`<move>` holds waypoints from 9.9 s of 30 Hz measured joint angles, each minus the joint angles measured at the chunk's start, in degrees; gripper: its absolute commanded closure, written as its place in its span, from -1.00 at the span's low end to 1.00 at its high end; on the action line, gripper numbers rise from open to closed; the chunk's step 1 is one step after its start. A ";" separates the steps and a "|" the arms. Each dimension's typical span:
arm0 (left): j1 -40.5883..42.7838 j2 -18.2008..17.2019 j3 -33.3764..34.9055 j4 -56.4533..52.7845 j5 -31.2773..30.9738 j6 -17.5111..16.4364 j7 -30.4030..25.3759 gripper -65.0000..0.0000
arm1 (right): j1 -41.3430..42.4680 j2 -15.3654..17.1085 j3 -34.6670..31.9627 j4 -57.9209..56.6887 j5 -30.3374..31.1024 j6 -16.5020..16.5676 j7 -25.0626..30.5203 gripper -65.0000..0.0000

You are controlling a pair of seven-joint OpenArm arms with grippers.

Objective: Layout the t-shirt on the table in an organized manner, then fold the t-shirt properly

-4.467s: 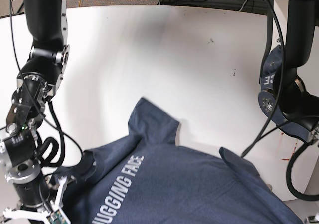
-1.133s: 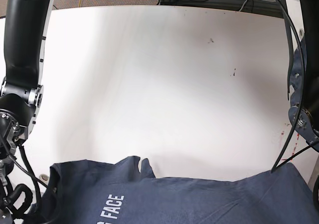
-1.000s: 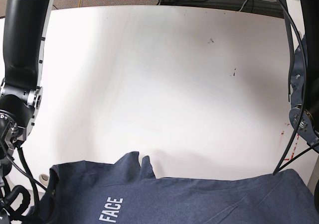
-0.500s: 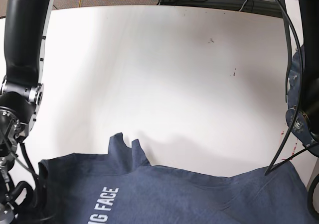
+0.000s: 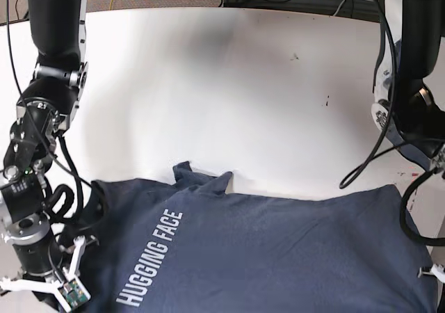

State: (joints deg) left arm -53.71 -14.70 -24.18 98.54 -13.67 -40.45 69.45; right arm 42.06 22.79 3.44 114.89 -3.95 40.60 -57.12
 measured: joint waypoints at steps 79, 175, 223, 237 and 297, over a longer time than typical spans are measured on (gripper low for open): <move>55.34 8.48 10.62 8.52 -9.60 0.50 8.20 -0.16 | -38.86 -13.27 17.88 0.92 -0.50 -0.28 -0.70 1.00; 63.23 6.21 6.36 11.30 -6.47 5.11 6.36 1.00 | -38.88 -13.40 20.90 0.94 -0.33 -0.26 -0.57 1.00; 56.00 8.02 -1.31 12.20 -6.23 5.31 7.37 1.00 | -36.85 -14.75 20.98 0.92 -0.79 -0.11 -1.27 1.00; 30.97 6.23 -1.22 11.80 -5.49 7.30 8.87 1.00 | -22.60 -10.29 13.57 0.92 -1.09 -0.09 -1.38 1.00; -5.75 -0.72 3.82 0.42 -0.57 8.13 7.61 1.00 | 1.92 2.86 0.13 1.27 1.53 0.09 -2.56 1.00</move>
State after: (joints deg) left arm -59.46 -15.42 -20.36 98.96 -14.24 -32.32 77.06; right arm 43.99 25.65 3.57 116.16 -2.42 40.69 -59.68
